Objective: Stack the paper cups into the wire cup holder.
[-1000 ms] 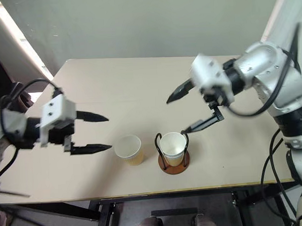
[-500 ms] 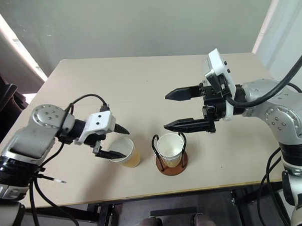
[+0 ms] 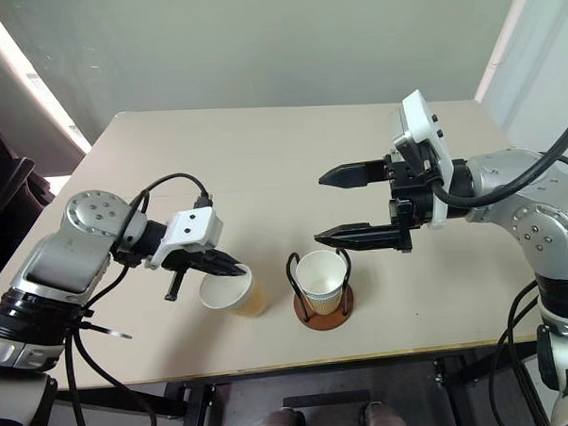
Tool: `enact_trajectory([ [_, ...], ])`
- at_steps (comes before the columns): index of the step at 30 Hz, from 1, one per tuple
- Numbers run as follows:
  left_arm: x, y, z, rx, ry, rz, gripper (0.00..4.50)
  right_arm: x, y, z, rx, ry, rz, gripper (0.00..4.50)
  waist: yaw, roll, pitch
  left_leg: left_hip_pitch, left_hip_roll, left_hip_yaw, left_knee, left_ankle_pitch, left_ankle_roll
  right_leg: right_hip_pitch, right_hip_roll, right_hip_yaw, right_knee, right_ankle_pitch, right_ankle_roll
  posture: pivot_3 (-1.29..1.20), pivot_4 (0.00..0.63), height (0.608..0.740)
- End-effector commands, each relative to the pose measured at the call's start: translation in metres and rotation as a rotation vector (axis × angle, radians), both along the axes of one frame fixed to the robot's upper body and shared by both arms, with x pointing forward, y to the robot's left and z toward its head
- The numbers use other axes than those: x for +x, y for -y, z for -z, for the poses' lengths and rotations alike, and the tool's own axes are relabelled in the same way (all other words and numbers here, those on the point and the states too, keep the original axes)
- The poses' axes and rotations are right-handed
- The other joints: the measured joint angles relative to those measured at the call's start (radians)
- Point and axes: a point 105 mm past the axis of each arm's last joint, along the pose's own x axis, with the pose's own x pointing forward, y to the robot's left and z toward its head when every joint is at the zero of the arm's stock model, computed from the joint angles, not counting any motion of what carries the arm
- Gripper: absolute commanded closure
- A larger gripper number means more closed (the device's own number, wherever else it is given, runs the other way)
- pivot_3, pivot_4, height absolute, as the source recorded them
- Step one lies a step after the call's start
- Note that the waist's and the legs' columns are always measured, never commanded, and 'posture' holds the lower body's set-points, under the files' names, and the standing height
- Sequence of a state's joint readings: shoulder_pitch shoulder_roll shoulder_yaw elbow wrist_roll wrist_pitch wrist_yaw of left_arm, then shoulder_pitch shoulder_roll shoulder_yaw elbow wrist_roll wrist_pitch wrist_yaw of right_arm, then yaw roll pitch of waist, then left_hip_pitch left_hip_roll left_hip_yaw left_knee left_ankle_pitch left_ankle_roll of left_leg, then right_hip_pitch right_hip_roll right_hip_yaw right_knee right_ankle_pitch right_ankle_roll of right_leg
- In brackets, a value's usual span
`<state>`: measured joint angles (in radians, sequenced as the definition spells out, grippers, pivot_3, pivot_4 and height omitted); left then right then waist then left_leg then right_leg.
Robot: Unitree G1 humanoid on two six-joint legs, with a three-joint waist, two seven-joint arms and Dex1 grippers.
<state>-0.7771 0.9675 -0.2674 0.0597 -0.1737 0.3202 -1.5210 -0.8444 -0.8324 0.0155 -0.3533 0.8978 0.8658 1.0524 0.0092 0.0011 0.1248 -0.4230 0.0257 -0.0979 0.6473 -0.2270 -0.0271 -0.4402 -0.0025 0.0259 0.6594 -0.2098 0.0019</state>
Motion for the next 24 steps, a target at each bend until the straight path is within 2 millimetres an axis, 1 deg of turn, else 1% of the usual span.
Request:
enact_trajectory([
  [1, -0.004, 0.002, -0.035, 0.013, 0.133, 0.065, 4.48, -0.006, 0.013, -0.013, 0.0, 0.069, 0.025, 0.0, 0.001, 0.0, 0.0, 0.0, 0.0, 0.0, 0.0, 0.0, 0.0, 0.0, 0.0, 0.0, 0.0, 0.0, 0.0, 0.0, 0.15, 0.74],
  [4, -0.008, 0.009, -0.062, 0.01, 0.228, 0.138, 4.48, -0.008, 0.03, -0.017, -0.025, 0.07, 0.06, 0.0, 0.006, 0.0, 0.0, -0.001, 0.0, 0.0, 0.0, 0.0, 0.0, 0.0, 0.0, 0.0, -0.002, 0.0, 0.0, 0.0, 0.15, 0.74],
  [5, -0.009, 0.015, -0.08, -0.026, 0.27, 0.179, 4.48, -0.013, 0.038, -0.021, -0.021, 0.064, 0.056, 0.0, 0.011, 0.0, 0.0, -0.001, 0.0, 0.0, 0.0, 0.0, 0.0, 0.0, 0.0, 0.0, -0.002, 0.0, 0.001, 0.0, 0.15, 0.74],
  [6, -0.01, 0.019, -0.092, -0.052, 0.299, 0.208, 4.48, -0.017, 0.042, -0.023, -0.016, 0.06, 0.051, 0.0, 0.013, 0.0, 0.0, -0.003, 0.0, 0.0, 0.001, 0.0, 0.001, 0.0, 0.0, 0.0, -0.003, 0.001, 0.002, 0.0, 0.15, 0.74],
  [7, -0.016, 0.031, -0.115, -0.147, 0.32, 0.268, 4.48, -0.021, 0.05, -0.025, -0.012, 0.064, 0.049, 0.0, 0.021, 0.0, 0.0, -0.004, 0.0, 0.0, 0.001, 0.001, 0.001, -0.001, 0.0, 0.0, -0.004, 0.002, 0.003, 0.0, 0.15, 0.74],
  [8, -0.02, 0.038, -0.13, -0.213, 0.326, 0.313, 4.48, -0.024, 0.054, -0.026, -0.011, 0.068, 0.049, 0.0, 0.022, 0.0, 0.0, -0.006, 0.0, -0.001, 0.001, 0.001, 0.002, -0.001, 0.0, 0.0, -0.006, 0.003, 0.004, 0.0, 0.15, 0.74],
  [9, -0.024, 0.049, -0.142, -0.262, 0.33, 0.375, 4.48, -0.021, 0.061, -0.023, -0.028, 0.066, 0.09, 0.0, 0.025, 0.0, 0.0, -0.006, -0.001, -0.001, 0.001, 0.001, 0.002, -0.001, 0.0, 0.0, -0.008, 0.003, 0.006, 0.0, 0.15, 0.74],
  [10, -0.027, 0.058, -0.15, -0.288, 0.331, 0.428, 4.48, -0.018, 0.066, -0.02, -0.042, 0.065, 0.123, 0.0, 0.025, 0.0, 0.0, -0.008, -0.001, 0.0, 0.001, 0.001, 0.002, 0.0, 0.0, 0.0, -0.01, 0.005, 0.007, 0.0, 0.15, 0.74],
  [12, -0.027, 0.073, -0.156, -0.305, 0.322, 0.497, 4.48, -0.014, 0.07, -0.017, -0.048, 0.067, 0.163, 0.0, 0.023, 0.001, -0.001, -0.008, -0.002, 0.001, 0.002, 0.0, 0.006, 0.001, -0.002, 0.001, -0.014, 0.006, 0.009, 0.0, 0.15, 0.74],
  [15, -0.026, 0.091, -0.156, -0.295, 0.298, 0.572, 4.48, -0.012, 0.068, -0.015, -0.048, 0.075, 0.17, 0.0, 0.018, 0.005, 0.0, -0.006, -0.004, 0.003, 0.005, -0.002, 0.009, 0.003, -0.004, 0.003, -0.014, 0.007, 0.012, 0.0, 0.15, 0.74],
  [16, -0.027, 0.099, -0.151, -0.279, 0.272, 0.608, 4.48, -0.013, 0.067, -0.015, -0.049, 0.076, 0.168, 0.0, 0.017, 0.005, 0.001, -0.007, -0.004, 0.003, 0.007, -0.002, 0.009, 0.003, -0.004, 0.003, -0.014, 0.008, 0.014, 0.0, 0.15, 0.74],
  [19, -0.028, 0.114, -0.134, -0.215, 0.215, 0.676, 4.48, -0.016, 0.065, -0.018, -0.051, 0.081, 0.166, 0.0, 0.015, 0.005, 0.001, -0.009, -0.002, 0.004, 0.011, -0.003, 0.011, 0.003, -0.002, 0.003, -0.014, 0.009, 0.016, 0.0, 0.15, 0.74],
  [24, -0.027, 0.125, -0.116, -0.135, 0.164, 0.736, 4.48, -0.023, 0.069, -0.019, -0.072, 0.071, 0.181, 0.0, 0.017, 0.006, 0.001, -0.013, -0.002, 0.004, 0.019, -0.005, 0.014, 0.004, -0.002, 0.003, -0.016, 0.011, 0.02, 0.0, 0.15, 0.74],
])
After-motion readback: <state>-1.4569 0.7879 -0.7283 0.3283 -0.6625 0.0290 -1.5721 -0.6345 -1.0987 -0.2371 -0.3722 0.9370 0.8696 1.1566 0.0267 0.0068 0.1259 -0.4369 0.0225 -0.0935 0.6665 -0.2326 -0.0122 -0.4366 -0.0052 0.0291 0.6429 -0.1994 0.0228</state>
